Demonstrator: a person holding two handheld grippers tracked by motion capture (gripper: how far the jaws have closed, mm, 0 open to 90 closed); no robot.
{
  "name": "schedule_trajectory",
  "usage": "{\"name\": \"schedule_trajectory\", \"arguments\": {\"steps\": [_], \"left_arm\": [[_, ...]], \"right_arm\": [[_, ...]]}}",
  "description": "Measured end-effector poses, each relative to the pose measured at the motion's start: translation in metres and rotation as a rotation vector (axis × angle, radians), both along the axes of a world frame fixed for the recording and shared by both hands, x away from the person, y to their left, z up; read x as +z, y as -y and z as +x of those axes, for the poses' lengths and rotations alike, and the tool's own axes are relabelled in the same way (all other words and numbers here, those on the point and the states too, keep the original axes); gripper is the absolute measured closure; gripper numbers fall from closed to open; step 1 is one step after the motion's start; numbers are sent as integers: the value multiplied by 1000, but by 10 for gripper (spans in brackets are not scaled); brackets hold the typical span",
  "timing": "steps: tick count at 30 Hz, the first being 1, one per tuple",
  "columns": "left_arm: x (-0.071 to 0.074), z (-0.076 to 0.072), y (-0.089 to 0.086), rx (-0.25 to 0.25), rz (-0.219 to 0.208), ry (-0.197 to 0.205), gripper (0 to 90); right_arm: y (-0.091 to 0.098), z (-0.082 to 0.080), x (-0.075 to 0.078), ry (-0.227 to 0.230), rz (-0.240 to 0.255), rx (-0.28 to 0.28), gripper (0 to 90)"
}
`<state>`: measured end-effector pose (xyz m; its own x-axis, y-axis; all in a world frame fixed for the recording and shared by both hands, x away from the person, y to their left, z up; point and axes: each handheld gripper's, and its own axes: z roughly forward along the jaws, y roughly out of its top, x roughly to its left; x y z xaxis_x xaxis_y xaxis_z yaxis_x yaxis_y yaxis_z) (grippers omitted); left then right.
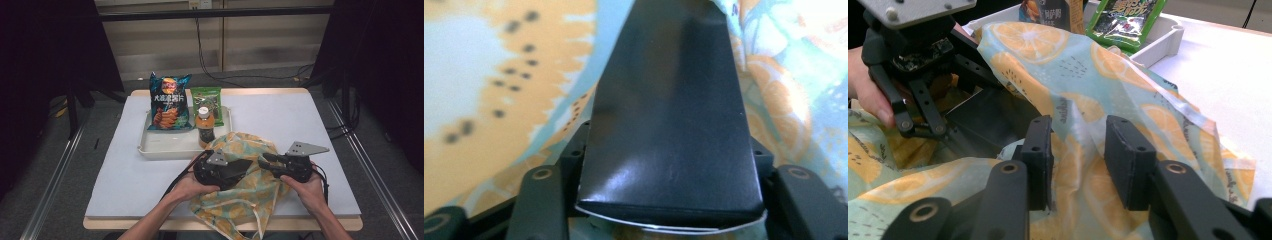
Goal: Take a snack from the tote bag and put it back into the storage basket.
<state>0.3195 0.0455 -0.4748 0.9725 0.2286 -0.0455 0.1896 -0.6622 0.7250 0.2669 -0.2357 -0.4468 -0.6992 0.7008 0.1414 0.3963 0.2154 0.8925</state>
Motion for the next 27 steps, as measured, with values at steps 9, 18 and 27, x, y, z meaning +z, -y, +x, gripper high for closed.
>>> {"name": "schedule_trajectory", "arguments": {"steps": [9,18,27], "left_arm": [[6,-1,-4,-2,-2,-45,437],[17,-5,-13,6,-41,-59,437],[24,-11,-17,14,-49,-52,437]], "right_arm": [[3,-3,2,-2,6,-15,382],[6,-12,8,29,20,-22,293],[6,-14,11,27,22,-7,509]]}}
